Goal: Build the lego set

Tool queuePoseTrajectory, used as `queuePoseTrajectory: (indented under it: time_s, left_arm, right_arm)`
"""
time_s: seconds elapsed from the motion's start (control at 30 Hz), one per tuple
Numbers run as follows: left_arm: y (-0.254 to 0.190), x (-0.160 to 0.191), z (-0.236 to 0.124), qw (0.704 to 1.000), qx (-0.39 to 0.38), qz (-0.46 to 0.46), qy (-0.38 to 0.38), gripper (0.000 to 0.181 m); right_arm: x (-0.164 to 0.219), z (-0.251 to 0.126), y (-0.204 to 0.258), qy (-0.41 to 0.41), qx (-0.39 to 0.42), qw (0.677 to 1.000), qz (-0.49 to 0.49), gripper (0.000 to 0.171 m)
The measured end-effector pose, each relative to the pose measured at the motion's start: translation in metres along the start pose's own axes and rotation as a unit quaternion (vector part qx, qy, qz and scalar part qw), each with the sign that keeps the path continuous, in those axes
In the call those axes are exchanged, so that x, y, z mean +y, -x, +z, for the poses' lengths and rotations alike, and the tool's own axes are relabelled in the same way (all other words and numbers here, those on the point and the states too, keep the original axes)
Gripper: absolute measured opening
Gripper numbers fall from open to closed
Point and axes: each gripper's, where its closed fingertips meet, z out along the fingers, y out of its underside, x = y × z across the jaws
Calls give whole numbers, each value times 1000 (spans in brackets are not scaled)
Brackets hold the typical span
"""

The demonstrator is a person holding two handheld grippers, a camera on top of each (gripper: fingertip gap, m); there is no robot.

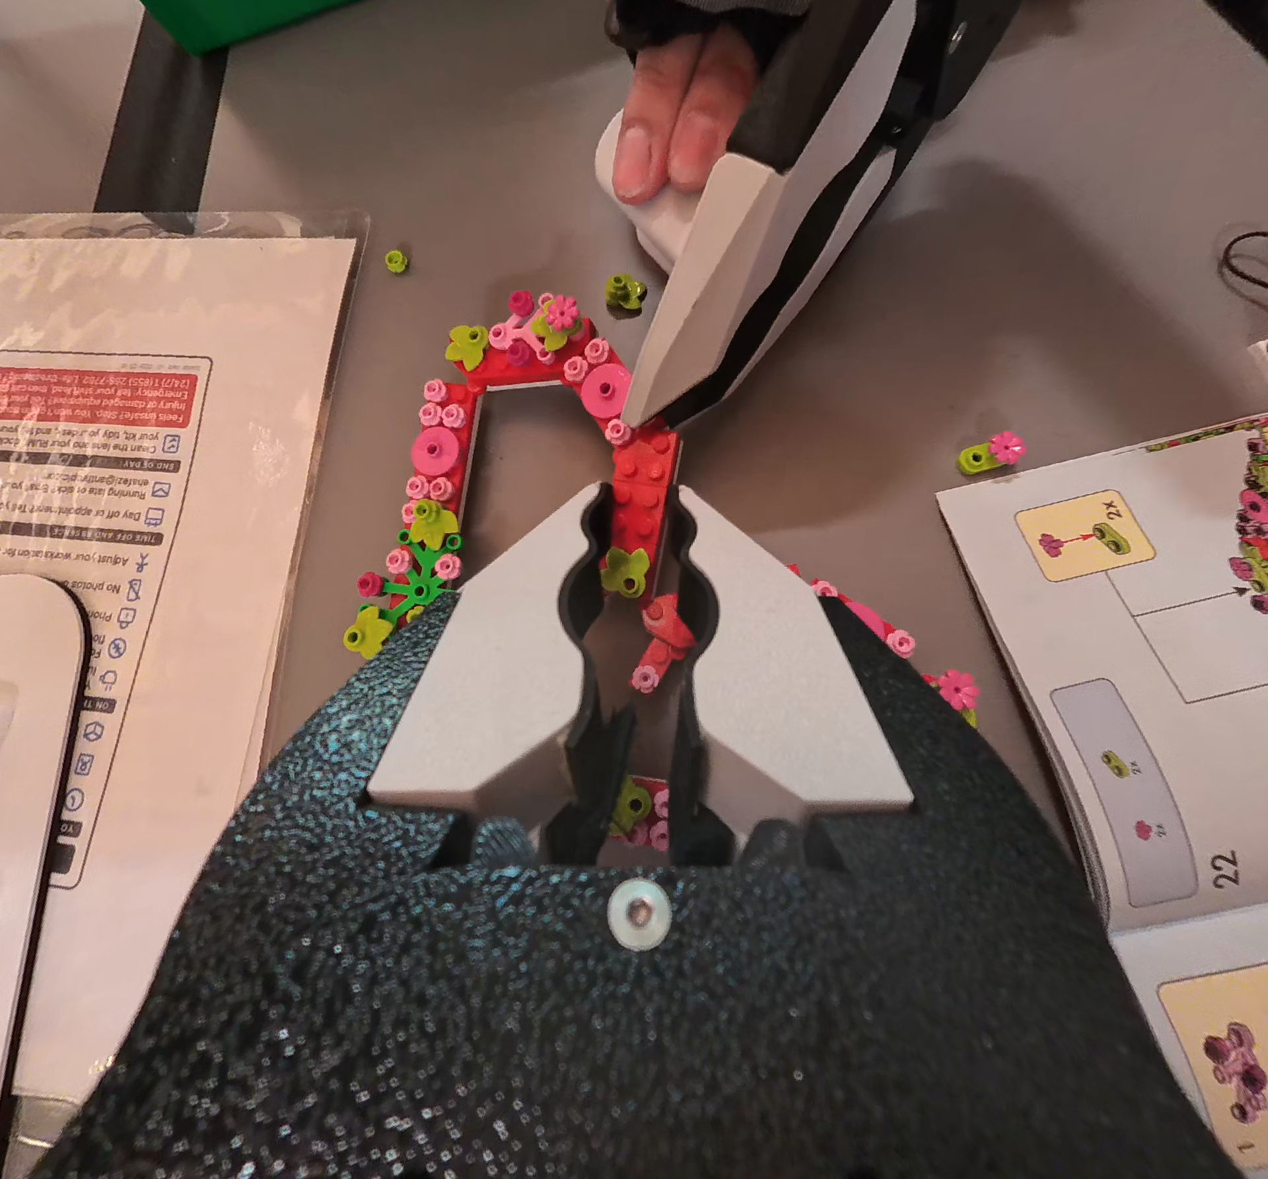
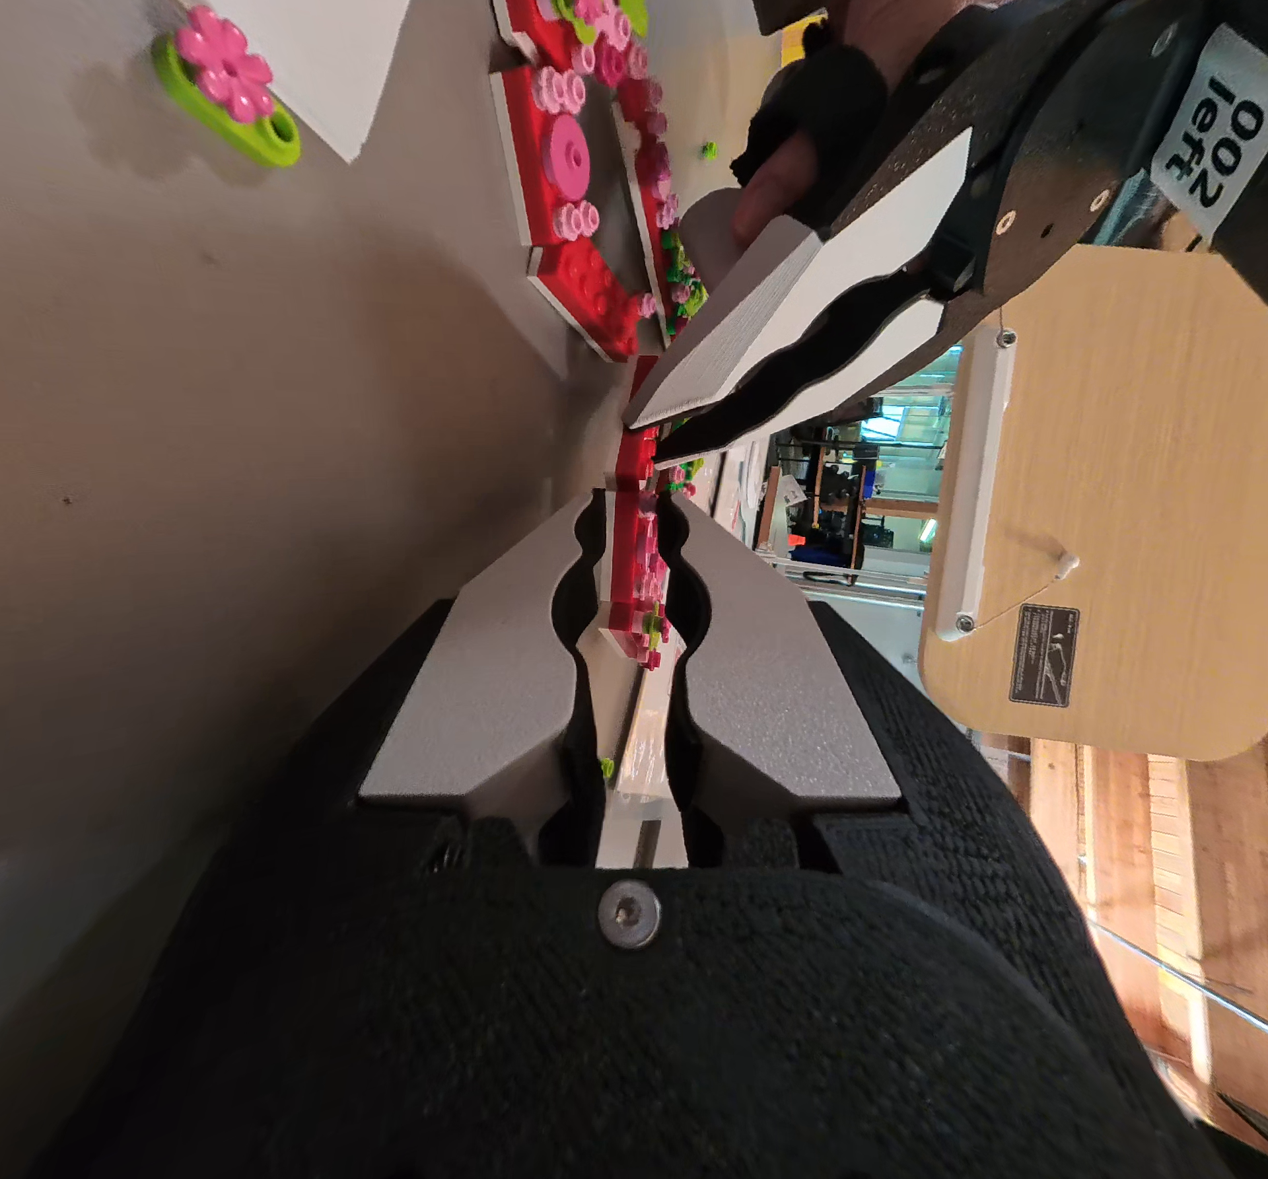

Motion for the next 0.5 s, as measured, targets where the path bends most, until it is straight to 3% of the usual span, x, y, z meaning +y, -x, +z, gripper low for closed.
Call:
queuePoseTrajectory:
  time_s: [0.17, 0.27, 0.5]
  left_arm:
    - [0, -1, 1, 1000, 0, -3, -2, 15]
    - [0, 7, 7, 1000, -6, 8, 22, 15]
    - [-2, 7, 11, 999, -7, 4, 35, 15]
  right_arm:
    - [1, 0, 1, -2, -3, 1000, 22, 17]
    - [2, -6, -5, -18, 13, 999, 45, 45]
    - [27, -39, -60, -79, 165, 965, 189, 47]
